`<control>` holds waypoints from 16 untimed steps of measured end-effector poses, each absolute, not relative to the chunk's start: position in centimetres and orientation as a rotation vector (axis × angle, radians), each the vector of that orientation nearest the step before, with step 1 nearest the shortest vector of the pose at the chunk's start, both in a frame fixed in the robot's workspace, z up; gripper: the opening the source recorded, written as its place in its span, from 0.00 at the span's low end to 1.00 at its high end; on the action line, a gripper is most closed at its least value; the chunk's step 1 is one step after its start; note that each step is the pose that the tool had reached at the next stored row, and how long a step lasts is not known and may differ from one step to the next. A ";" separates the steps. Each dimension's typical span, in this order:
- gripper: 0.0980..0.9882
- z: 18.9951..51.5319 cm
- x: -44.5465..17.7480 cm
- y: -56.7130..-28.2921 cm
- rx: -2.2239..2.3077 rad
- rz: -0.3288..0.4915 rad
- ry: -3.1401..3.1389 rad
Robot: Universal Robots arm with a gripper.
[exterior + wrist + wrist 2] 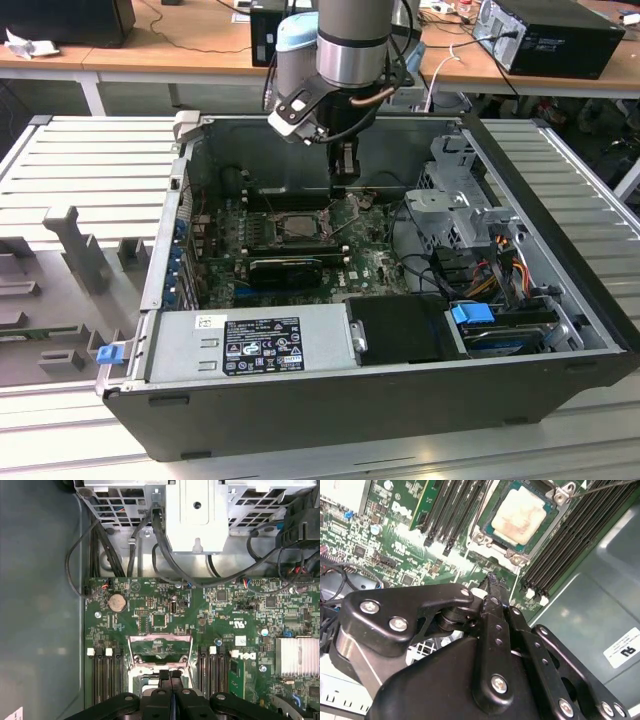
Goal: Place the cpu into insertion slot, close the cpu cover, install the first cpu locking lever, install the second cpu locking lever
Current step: 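Close the cpu cover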
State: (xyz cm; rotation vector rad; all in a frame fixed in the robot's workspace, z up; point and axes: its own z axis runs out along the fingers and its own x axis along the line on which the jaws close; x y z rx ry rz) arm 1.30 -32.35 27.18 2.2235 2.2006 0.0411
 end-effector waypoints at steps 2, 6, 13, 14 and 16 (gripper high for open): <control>0.01 27.0 3.1 -32.4 2.223 0.041 2.201; 0.01 26.1 5.2 -32.2 2.216 0.041 2.208; 0.01 25.5 6.9 -32.0 2.204 0.041 2.220; 0.01 25.4 7.0 -32.0 2.203 0.041 2.221; 0.01 24.9 7.1 -32.0 2.201 0.042 2.224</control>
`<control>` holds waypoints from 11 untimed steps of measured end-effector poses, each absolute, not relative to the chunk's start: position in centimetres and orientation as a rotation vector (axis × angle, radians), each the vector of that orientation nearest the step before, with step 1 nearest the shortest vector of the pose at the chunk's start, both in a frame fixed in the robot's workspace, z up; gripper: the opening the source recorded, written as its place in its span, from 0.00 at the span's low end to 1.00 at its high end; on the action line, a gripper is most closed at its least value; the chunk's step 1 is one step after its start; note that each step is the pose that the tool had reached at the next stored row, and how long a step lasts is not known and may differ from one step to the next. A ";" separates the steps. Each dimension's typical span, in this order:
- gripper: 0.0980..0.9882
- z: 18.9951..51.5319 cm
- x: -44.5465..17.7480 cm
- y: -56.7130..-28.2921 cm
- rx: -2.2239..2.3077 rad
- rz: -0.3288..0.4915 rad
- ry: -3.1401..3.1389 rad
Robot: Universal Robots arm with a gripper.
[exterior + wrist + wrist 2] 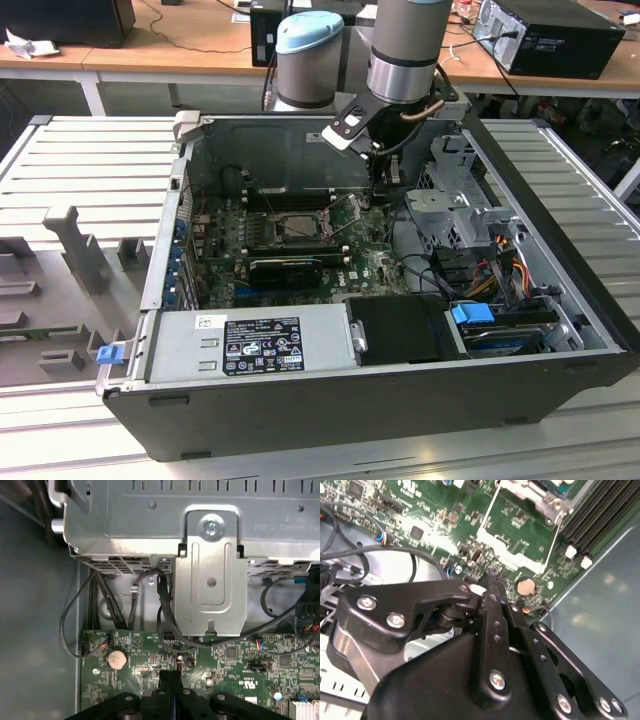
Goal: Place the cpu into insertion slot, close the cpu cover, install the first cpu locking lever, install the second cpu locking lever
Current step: 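Close the cpu cover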
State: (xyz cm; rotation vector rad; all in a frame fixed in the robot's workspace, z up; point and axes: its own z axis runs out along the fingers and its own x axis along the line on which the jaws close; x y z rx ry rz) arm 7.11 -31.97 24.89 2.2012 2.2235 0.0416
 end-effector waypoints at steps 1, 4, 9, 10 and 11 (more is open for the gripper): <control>0.01 24.8 7.1 -32.0 2.201 0.042 2.224; 0.01 24.7 6.7 -32.0 2.203 0.039 2.227; 0.01 24.7 5.6 -32.0 2.203 0.039 2.227; 0.01 24.7 5.6 -32.0 2.203 0.039 2.227; 0.01 24.7 5.4 -32.0 2.203 0.039 2.227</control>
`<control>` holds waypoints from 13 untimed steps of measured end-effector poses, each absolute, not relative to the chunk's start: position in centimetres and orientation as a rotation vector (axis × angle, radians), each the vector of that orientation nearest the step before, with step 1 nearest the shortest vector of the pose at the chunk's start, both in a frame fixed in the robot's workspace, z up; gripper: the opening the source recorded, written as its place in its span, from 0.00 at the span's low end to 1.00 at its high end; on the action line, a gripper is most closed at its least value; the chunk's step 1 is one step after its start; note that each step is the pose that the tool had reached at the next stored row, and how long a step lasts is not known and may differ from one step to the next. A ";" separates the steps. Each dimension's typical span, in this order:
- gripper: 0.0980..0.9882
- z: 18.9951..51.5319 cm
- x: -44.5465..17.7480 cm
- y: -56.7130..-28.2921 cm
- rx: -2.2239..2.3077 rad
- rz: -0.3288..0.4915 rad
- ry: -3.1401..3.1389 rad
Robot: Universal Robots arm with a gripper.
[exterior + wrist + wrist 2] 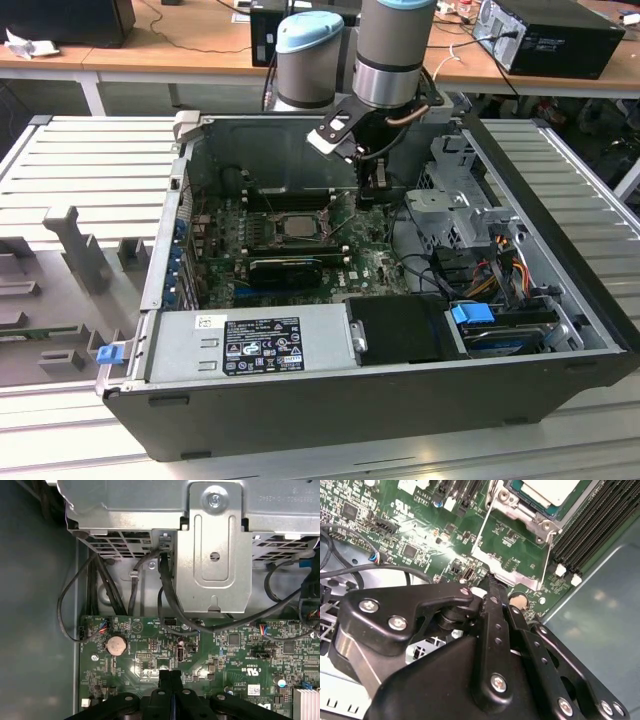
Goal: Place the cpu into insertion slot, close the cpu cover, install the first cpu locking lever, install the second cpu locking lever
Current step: 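Close the cpu cover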
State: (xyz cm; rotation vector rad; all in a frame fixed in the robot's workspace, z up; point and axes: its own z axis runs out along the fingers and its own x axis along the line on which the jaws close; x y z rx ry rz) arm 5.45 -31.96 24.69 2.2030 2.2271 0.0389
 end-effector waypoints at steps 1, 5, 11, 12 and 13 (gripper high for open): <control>0.01 24.7 5.4 -32.0 2.203 0.039 2.227; 0.01 24.7 5.2 -32.0 2.203 0.039 2.227; 0.01 24.7 4.8 -32.0 2.203 0.039 2.227; 0.01 24.7 4.8 -32.0 2.203 0.039 2.227; 0.01 24.7 4.7 -32.0 2.203 0.039 2.227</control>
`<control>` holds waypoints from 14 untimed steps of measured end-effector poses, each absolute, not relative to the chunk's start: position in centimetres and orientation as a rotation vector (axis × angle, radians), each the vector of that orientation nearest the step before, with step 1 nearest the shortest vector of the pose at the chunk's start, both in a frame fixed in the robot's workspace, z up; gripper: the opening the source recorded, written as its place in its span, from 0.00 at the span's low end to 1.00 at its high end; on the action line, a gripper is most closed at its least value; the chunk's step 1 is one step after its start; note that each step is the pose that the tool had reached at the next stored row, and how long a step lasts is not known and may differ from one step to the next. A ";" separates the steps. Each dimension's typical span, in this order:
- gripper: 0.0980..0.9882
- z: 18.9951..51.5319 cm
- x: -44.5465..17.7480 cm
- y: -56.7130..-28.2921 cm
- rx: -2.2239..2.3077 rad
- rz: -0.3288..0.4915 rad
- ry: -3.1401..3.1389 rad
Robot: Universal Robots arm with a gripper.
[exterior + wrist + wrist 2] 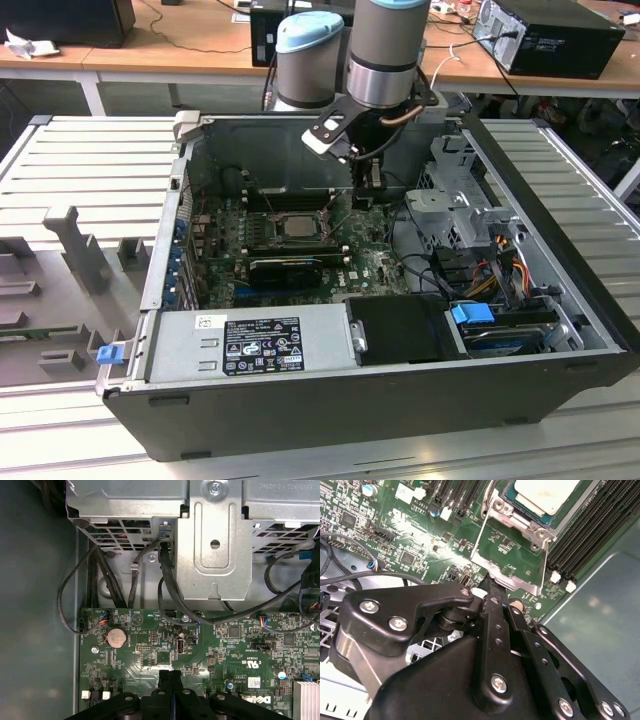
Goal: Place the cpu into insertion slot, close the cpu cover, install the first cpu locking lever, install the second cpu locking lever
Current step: 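Close the cpu cover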
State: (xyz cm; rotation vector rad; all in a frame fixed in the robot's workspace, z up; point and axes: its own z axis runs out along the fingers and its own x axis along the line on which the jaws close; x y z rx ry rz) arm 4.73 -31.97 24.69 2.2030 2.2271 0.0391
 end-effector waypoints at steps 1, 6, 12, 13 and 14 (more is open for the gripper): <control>0.01 24.7 4.7 -32.0 2.203 0.039 2.227; 0.01 24.7 4.5 -32.0 2.203 0.039 2.227; 0.01 24.7 4.2 -32.0 2.203 0.039 2.227; 0.01 24.7 4.2 -32.0 2.203 0.039 2.227; 0.01 24.7 4.2 -32.0 2.203 0.039 2.227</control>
